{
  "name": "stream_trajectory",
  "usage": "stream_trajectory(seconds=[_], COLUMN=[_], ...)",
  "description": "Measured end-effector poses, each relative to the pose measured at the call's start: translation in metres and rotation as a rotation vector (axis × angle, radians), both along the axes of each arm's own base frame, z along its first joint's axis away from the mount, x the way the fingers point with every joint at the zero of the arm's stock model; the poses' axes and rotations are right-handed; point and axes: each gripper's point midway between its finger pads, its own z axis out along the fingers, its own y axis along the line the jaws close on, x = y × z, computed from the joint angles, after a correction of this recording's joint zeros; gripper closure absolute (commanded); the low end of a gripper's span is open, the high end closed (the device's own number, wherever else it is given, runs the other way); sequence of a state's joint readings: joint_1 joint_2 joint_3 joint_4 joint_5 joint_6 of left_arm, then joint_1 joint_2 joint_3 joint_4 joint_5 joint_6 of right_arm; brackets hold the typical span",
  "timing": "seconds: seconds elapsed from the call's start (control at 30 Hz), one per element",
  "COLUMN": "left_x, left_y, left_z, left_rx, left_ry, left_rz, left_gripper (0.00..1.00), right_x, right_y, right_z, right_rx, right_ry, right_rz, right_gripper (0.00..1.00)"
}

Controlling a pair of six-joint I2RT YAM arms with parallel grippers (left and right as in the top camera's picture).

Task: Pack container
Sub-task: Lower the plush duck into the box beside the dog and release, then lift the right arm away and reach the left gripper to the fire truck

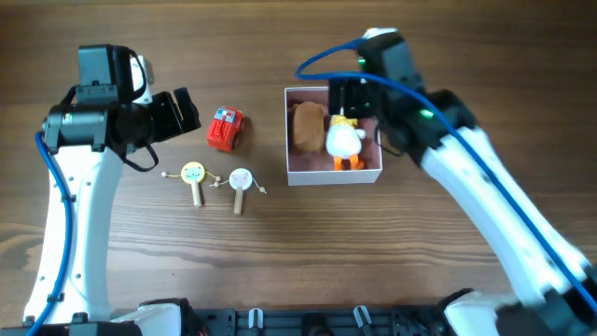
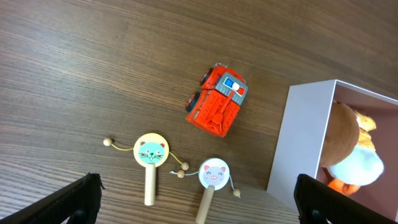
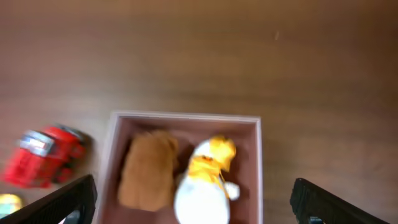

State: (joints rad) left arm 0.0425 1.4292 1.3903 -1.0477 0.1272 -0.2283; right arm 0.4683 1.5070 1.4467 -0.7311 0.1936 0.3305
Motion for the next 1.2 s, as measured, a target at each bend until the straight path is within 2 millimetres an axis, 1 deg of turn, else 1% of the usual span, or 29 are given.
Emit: stream_trajectory(seconds=[0.03,0.07,0.1,0.13,0.23,0.27,0.3,0.33,0.4,0.5,0.6,0.67,0.8,0.93,1.03,1.13,1.2], left_x=[0.0,0.0,0.0,0.0,0.002,0.005,0.01,0.011,0.002,-0.006,-0.008,-0.005,-0.002,0.009,0.015,0.029,0.037], left_y=[0.0,0.0,0.0,0.0,0.0,0.0,0.0,-0.002,-0.006,-0.008,-0.009,-0.009,-0.003,-0.004,-0.018,-0.035,-0.045], left_z=[0.0,0.0,0.0,0.0,0.001,0.003,0.006,0.007,0.002,-0.001,-0.002,-0.001,0.0,0.006,0.013,0.023,0.014], left_rx=[0.0,0.0,0.0,0.0,0.0,0.0,-0.002,-0.012,-0.032,-0.045,-0.05,-0.049,-0.02,-0.007,0.04,0.104,0.134], left_ry=[0.0,0.0,0.001,0.0,-0.007,-0.024,-0.048,-0.05,-0.01,0.026,0.034,0.02,0.008,-0.042,-0.073,-0.122,-0.113], left_rz=[0.0,0.0,0.0,0.0,0.0,0.0,-0.001,-0.005,-0.011,-0.012,-0.014,-0.014,0.001,-0.011,-0.071,-0.153,-0.206], left_gripper=[0.0,0.0,0.0,0.0,0.0,0.0,0.0,0.0,0.0,0.0,0.0,0.0,0.0,0.01,0.01,0.0,0.01], right_x=[-0.007,-0.014,-0.019,-0.024,-0.029,-0.028,-0.028,-0.027,-0.028,-0.035,-0.038,-0.038,-0.037,-0.024,-0.017,-0.011,-0.01], right_y=[-0.01,-0.026,-0.043,-0.061,-0.116,-0.138,-0.153,-0.169,-0.192,-0.215,-0.228,-0.229,-0.227,-0.23,-0.231,-0.233,-0.233], right_z=[0.015,0.026,0.029,0.026,0.006,-0.004,-0.011,-0.021,-0.041,-0.066,-0.082,-0.088,-0.092,-0.087,-0.084,-0.081,-0.08], right_rx=[0.008,0.008,0.006,0.008,0.039,0.071,0.103,0.141,0.21,0.257,0.283,0.291,0.299,0.309,0.313,0.318,0.318], right_ry=[-0.023,-0.031,-0.021,0.013,0.122,0.159,0.186,0.22,0.291,0.39,0.447,0.469,0.481,0.423,0.394,0.365,0.359], right_rz=[-0.016,-0.045,-0.088,-0.143,-0.337,-0.416,-0.464,-0.517,-0.587,-0.662,-0.703,-0.708,-0.703,-0.694,-0.691,-0.689,-0.688], right_gripper=[0.0,0.0,0.0,0.01,0.0,0.0,0.0,0.0,0.0,0.0,0.0,0.0,0.0,0.0,0.0,0.0,0.0])
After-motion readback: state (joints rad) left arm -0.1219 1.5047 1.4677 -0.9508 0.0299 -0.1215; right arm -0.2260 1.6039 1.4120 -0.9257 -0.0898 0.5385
